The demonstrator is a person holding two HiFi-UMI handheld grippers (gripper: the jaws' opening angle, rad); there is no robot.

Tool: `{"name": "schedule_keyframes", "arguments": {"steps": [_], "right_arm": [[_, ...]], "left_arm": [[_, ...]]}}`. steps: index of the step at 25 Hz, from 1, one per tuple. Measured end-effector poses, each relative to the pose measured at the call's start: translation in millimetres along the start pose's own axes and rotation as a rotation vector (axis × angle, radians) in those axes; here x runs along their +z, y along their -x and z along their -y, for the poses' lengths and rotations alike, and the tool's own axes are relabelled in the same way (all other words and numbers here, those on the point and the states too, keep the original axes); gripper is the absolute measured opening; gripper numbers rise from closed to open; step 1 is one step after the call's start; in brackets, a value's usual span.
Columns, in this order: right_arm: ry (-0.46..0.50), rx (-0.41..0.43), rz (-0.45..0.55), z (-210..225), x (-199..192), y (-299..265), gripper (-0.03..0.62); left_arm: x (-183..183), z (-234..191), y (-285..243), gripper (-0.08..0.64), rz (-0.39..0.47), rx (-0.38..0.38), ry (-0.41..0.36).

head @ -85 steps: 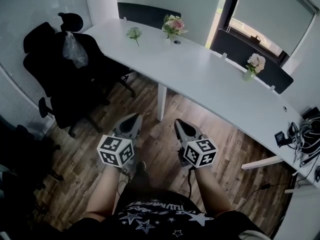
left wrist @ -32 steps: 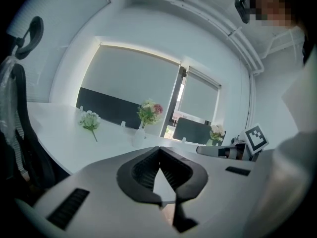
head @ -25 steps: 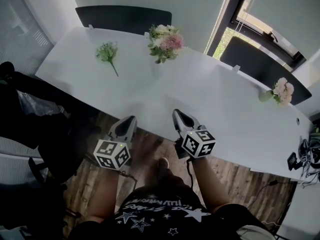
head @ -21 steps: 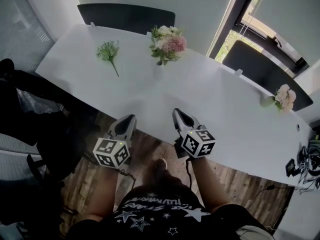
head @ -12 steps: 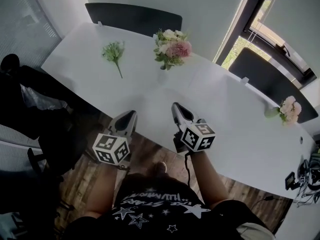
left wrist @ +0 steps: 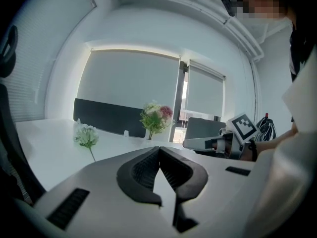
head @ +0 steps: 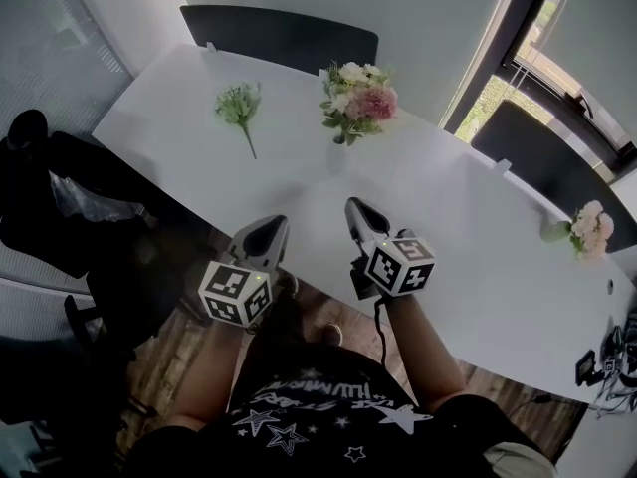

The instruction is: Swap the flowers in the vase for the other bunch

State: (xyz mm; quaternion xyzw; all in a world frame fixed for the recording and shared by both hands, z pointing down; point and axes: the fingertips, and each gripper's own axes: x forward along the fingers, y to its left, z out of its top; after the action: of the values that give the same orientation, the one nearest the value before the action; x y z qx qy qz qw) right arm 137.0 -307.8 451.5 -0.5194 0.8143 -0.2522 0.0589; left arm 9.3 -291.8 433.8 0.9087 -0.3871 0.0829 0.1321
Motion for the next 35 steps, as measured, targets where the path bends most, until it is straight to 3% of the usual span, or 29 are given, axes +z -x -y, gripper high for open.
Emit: {"name": "schedule_keyframes", "arguments": {"steps": [10, 22, 25, 30, 35], "right_arm": [[-0.037, -0.156, 0.031, 46.1, 15.2, -23.5, 0.003], [-0.094, -0.305, 0.062, 83.3, 15.9, -63.0, 0.003], [-0.110, -0.334, 0.069, 89.4, 15.8, -68.8, 0.003], [-0.114, -0.370, 0.062, 92.3, 12.0, -78.2, 0.003], [-0.112, -0.415, 0.055, 96.9, 7.7, -85.4, 0.003]], "left_arm": [[2.1, -30.3, -77.6, 0.008, -0.055, -0.134, 0.048], [5.1, -52.1, -154.3, 0.014, -0.082, -0.334, -0.028], [3.1, -51.7, -166.9, 0.098, -0.099, -0.390, -0.041], [-17.6, -52.3, -188.1, 0.200, -0.114, -0.481, -0.149], [-31.3, -53.1, -215.1, 0.298, -0.106, -0.499, -0.210]]}}
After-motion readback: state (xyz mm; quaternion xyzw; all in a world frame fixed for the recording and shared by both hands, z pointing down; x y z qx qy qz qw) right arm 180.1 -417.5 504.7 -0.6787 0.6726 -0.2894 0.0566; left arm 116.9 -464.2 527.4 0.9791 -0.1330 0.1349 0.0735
